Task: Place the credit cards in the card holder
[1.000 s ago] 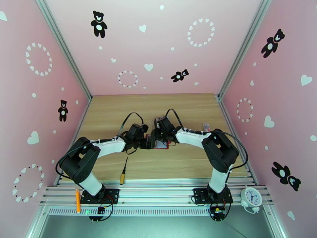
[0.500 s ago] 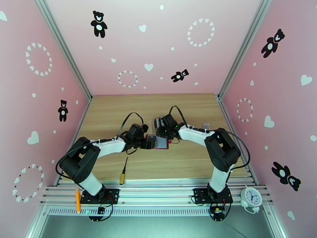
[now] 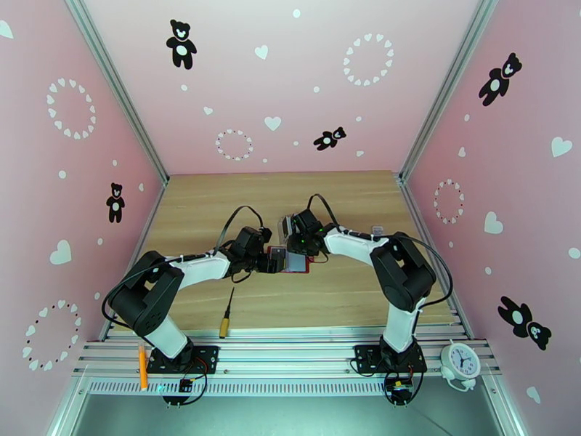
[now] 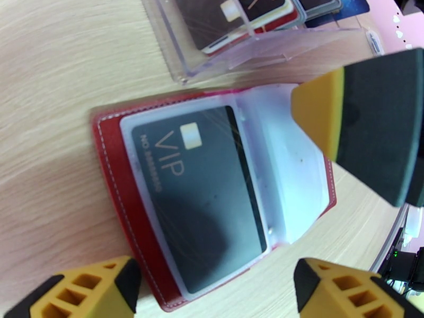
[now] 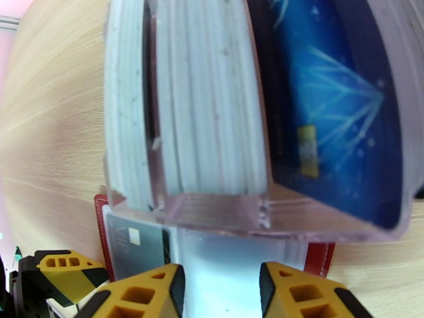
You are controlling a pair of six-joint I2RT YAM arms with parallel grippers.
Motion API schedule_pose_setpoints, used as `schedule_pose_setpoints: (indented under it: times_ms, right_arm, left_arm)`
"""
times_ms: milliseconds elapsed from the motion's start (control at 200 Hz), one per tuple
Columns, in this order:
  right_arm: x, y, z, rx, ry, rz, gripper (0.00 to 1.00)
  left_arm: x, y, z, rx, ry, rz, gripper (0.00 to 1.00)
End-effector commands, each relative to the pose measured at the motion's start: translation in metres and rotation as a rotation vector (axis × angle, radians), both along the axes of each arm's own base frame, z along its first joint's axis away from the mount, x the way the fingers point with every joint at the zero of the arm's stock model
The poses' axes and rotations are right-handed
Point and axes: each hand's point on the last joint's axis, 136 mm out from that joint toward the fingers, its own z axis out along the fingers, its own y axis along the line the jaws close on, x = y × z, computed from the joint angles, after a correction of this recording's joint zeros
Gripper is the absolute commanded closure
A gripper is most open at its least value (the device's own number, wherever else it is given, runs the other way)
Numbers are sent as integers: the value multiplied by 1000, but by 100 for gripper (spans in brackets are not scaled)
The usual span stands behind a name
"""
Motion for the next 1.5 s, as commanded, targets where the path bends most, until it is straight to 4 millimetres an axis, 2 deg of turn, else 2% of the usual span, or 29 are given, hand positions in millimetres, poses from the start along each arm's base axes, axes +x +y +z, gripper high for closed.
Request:
schedule_pose_setpoints:
  times_ms: [0,300,636,1201,1492]
  right_arm:
    - [2,2,-7,-30,11,10,57]
    - [1,3,-18,-51,29,18,57]
    - [-15,34,-24,29,73,49,57]
    - [-28,69,-6,227,109,50,57]
    - [-34,71,-12,231,123,52,57]
  left_arm:
    - [0,2,-6,19,18,3,18]
    - [1,3,-9,24,26,7,18]
    - [0,-1,-9,9,36,-4,17]
    - [-4,-10,-8,-31,53,-36,14]
    - [-6,-14,-7,-54,60,-53,12]
